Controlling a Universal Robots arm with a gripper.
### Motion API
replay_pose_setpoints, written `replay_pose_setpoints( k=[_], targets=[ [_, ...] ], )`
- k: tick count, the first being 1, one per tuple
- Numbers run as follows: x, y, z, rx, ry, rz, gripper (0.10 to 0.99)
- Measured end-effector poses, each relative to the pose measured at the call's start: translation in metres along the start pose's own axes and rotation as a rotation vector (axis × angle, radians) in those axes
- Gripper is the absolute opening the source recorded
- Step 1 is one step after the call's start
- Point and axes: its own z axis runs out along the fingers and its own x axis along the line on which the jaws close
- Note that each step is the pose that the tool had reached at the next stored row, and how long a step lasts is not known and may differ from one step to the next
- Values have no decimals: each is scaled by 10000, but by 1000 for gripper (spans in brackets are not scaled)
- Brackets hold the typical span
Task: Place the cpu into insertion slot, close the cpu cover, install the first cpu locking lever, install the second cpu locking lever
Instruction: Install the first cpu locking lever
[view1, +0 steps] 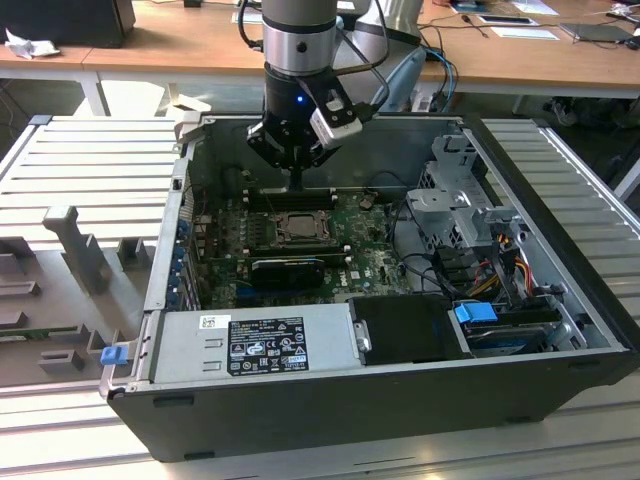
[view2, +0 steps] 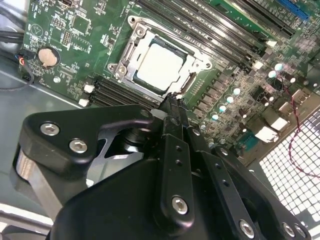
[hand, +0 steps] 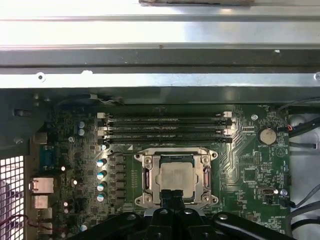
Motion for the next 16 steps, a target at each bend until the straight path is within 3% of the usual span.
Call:
replay_pose_setpoints(
  k=[7,14,16],
  targets=[
    [20,0,0,-1,-1,2,106],
    [158,-4,42,4,-8,259,106],
    [236,-5,51,4,-9,270,106]
  ],
)
